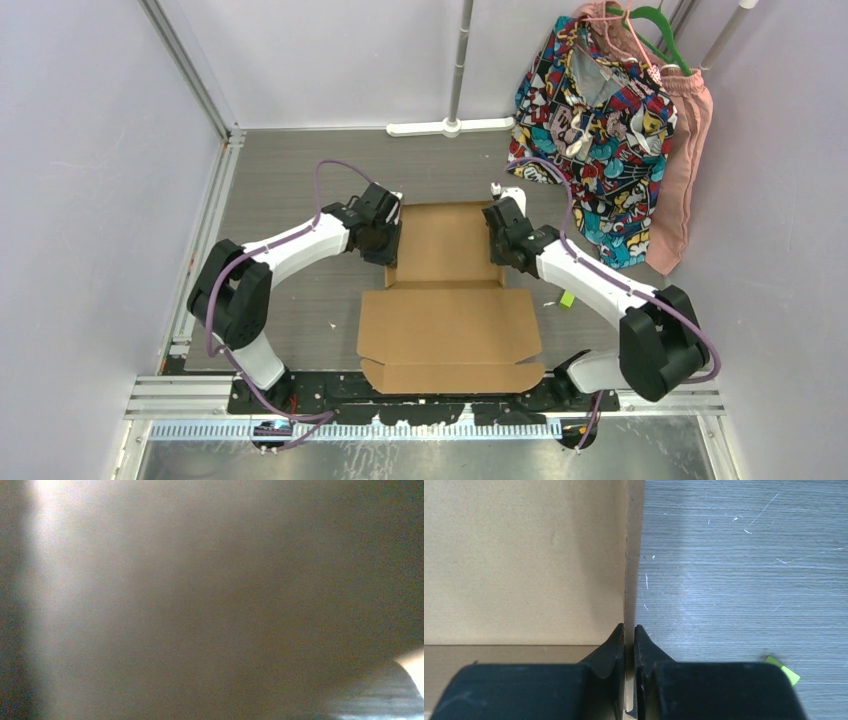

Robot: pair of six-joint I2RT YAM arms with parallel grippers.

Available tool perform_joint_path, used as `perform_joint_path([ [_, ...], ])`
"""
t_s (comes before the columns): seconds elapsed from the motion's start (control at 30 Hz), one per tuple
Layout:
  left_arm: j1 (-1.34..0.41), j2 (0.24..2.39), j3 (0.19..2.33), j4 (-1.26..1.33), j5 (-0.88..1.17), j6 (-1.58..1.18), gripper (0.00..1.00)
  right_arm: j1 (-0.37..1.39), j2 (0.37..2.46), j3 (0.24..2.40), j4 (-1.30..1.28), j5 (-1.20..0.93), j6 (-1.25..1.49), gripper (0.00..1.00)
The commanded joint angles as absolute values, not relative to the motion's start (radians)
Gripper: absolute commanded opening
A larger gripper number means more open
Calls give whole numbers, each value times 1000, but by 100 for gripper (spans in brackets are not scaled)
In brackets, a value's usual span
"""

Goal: Fold the paper box

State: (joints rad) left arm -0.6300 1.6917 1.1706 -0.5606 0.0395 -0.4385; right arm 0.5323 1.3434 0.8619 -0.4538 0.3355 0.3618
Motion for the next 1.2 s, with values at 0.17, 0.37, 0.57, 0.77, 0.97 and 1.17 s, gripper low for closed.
perform_joint_path([
  [0.17,-629,1662,1192,-572,77,-439,27,532,1430,1019,-643,406,290,1],
  [0.37,-630,1644,1169,-558,83,-449,27,493,1462,1044,-686,409,315,1],
  [0.57,-629,1637,1145,-554,84,-452,27,439,1522,1077,-736,360,298,1],
  [0.77,-628,1656,1129,-538,96,-452,27,394,1581,1126,-793,335,258,1],
  [0.97,-626,1715,1155,-548,100,-440,27,385,1682,1200,-858,354,244,1],
  [1.17,-618,1753,1170,-537,106,-431,27,385,1751,1216,-876,374,237,1],
])
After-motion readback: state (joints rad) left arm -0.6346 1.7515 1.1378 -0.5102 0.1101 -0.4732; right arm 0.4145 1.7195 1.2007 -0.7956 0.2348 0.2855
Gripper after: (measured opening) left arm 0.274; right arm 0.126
